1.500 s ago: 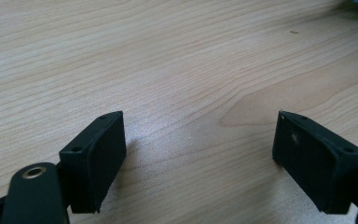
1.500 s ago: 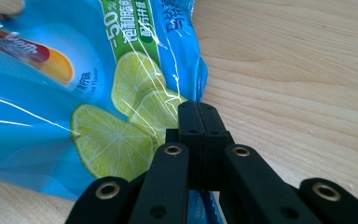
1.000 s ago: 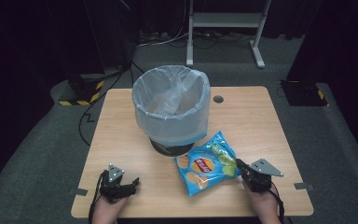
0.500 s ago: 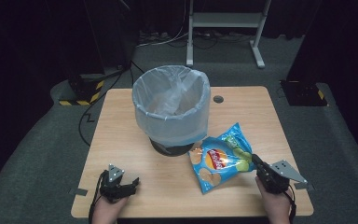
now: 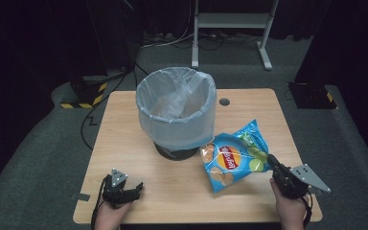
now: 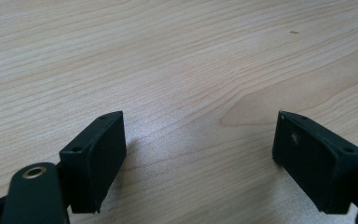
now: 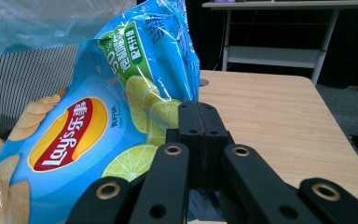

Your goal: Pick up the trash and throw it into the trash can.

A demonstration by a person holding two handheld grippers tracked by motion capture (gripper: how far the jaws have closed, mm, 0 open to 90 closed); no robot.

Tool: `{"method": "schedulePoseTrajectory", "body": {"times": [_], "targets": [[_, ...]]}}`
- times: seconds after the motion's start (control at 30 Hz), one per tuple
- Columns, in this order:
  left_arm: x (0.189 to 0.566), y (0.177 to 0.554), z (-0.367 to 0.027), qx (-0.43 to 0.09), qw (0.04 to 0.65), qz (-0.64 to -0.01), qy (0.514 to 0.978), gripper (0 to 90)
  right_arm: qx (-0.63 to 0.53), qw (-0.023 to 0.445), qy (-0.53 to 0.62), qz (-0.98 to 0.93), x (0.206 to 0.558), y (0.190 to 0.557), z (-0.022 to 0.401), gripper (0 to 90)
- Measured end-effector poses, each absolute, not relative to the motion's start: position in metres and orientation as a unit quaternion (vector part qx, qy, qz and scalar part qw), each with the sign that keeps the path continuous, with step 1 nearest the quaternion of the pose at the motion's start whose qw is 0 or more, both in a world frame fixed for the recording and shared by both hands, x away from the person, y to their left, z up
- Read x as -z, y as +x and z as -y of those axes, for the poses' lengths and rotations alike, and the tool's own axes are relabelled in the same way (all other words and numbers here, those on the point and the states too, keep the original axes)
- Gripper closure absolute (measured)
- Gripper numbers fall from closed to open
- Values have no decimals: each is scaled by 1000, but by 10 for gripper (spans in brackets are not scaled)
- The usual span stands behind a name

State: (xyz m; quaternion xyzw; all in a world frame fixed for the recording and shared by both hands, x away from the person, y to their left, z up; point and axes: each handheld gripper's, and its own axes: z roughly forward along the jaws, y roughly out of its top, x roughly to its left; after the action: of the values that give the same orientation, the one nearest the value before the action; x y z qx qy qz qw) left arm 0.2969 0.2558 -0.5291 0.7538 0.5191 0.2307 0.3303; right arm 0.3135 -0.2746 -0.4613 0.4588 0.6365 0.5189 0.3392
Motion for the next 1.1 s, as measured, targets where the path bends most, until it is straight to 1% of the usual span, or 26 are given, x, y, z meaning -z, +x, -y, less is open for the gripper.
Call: {"method": "schedulePoseTrajectory", "body": {"times": [0.3, 0.83, 0.9, 1.1], "targets": [[529, 297, -256, -231, 330, -519, 754, 174, -543, 336, 459, -618, 444, 317, 289, 900], [529, 297, -256, -230, 331, -519, 754, 173, -551, 360, 469, -589, 427, 312, 306, 900], [529, 297, -256, -231, 331, -519, 753, 173, -548, 369, 468, -587, 426, 312, 308, 900], [529, 297, -256, -231, 331, -519, 753, 173, -542, 375, 476, -583, 428, 312, 315, 900]]}}
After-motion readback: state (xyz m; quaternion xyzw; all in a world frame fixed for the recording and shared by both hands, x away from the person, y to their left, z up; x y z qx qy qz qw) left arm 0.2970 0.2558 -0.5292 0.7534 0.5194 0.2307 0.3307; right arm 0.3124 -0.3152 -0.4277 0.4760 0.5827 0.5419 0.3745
